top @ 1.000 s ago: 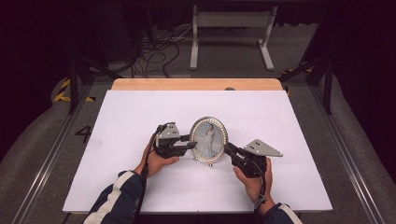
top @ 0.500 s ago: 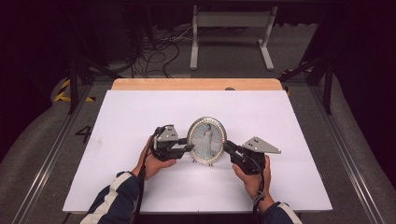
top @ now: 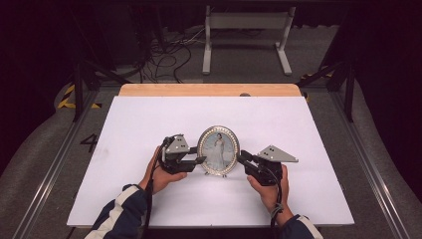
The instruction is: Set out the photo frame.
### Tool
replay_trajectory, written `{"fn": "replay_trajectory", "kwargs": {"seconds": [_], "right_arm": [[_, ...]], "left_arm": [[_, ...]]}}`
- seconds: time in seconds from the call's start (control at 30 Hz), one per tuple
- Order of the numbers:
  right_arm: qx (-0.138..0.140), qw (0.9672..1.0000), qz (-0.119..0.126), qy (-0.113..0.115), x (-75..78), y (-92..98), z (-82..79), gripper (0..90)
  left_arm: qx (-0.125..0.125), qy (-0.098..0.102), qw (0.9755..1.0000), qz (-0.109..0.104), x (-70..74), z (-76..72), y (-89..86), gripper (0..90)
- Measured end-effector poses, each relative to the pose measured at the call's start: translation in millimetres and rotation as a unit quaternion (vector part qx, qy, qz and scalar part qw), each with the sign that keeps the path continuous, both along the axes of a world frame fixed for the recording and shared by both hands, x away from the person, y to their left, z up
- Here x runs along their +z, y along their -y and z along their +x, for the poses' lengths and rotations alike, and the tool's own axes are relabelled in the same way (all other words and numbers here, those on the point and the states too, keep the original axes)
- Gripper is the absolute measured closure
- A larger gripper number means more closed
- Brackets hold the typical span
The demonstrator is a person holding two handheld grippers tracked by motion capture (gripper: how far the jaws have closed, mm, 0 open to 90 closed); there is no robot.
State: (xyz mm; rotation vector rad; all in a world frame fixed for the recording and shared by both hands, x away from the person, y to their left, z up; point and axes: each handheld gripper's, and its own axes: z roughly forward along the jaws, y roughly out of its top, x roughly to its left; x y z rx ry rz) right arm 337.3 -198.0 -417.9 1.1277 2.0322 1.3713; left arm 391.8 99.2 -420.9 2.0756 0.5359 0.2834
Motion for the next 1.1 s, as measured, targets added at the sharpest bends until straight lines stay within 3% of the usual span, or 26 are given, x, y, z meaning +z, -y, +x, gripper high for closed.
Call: {"fn": "replay_trajectory", "kwargs": {"seconds": [0.1, 0.23, 0.37, 0.73, 1.0, 1.1], "right_arm": [[0.005, 0.9999, 0.004, -0.008, -3.5, 0.6, -0.1, 74.0], [0.012, 0.9998, 0.004, -0.014, -6.6, -0.4, 0.3, 71.6], [0.022, 0.9994, 0.001, -0.025, -12.1, -5.4, 1.5, 69.8], [0.023, 0.9987, 0.008, -0.044, -11.5, -6.5, 5.0, 72.4], [0.019, 0.9988, 0.004, -0.046, -9.7, -5.3, 3.7, 72.2], [0.021, 0.9991, -0.011, -0.035, -9.7, -7.1, 2.7, 71.4]], "left_arm": [[-0.002, -0.005, 0.9999, -0.012, 0.0, 1.3, -2.3, 58.8], [-0.007, -0.012, 0.9999, -0.008, -2.7, 2.4, 0.7, 60.3], [-0.008, -0.016, 0.9998, -0.009, -3.5, 3.3, -2.3, 69.1], [-0.001, -0.023, 0.9997, -0.011, -4.6, -5.6, 0.7, 71.3], [0.006, -0.013, 0.9999, -0.002, -4.7, -10.9, 4.3, 70.4], [0.005, -0.010, 0.9999, -0.004, -5.6, -10.5, 4.4, 70.2]]}}
